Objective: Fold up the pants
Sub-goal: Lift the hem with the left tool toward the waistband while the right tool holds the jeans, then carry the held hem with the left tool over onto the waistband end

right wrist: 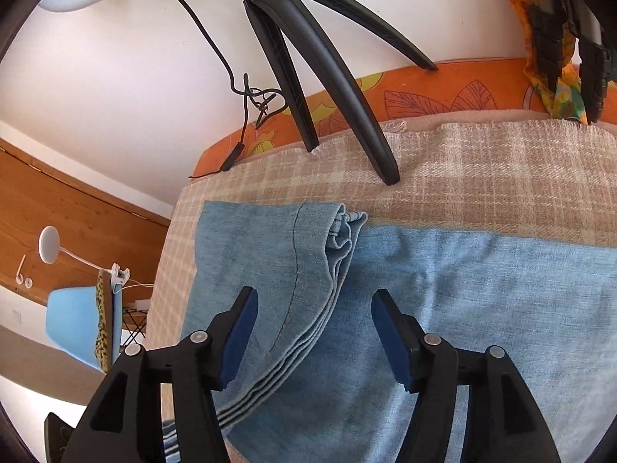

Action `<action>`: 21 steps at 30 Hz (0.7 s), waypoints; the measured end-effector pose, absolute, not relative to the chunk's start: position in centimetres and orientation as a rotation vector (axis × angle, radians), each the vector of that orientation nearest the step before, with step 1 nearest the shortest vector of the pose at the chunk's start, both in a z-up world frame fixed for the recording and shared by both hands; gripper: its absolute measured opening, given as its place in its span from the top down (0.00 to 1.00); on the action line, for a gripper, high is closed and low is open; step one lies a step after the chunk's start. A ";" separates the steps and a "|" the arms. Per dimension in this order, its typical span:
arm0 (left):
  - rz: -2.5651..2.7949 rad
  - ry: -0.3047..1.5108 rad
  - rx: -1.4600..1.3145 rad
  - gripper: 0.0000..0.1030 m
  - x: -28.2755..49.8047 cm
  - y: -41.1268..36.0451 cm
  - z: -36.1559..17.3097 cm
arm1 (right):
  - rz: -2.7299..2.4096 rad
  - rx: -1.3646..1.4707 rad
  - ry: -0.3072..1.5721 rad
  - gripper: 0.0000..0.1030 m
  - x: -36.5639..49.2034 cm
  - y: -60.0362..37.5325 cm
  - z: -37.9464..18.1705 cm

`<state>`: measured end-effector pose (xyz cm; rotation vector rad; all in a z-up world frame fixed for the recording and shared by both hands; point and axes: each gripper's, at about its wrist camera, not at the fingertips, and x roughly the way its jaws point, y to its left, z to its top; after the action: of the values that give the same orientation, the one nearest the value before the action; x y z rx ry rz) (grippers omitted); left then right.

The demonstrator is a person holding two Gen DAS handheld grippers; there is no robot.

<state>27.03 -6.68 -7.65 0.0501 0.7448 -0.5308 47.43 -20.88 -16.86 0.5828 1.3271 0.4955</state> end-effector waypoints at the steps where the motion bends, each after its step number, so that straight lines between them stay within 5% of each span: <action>1: -0.530 0.741 0.048 0.89 26.9 -6.5 -7.5 | 0.505 0.603 1.331 0.36 47.5 -20.9 -17.0; 5: -0.542 0.744 0.069 0.89 26.4 -6.9 -7.8 | 0.505 0.665 1.341 0.37 48.1 -20.5 -17.7; 9: -0.542 0.757 0.096 0.89 26.3 -7.3 -7.9 | 0.495 0.596 1.322 0.80 48.5 -19.0 -17.3; 11: -0.540 0.764 0.114 0.89 26.3 -7.9 -7.9 | 0.482 0.508 1.291 0.92 48.5 -18.3 -16.6; 21: -0.622 0.724 0.193 0.89 25.6 -13.7 -6.4 | 0.421 0.364 1.167 0.96 48.4 -21.8 -11.3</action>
<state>25.57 -13.68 -6.40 0.1926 0.7242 -0.6218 48.39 -21.79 -11.31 0.3639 1.1672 0.4213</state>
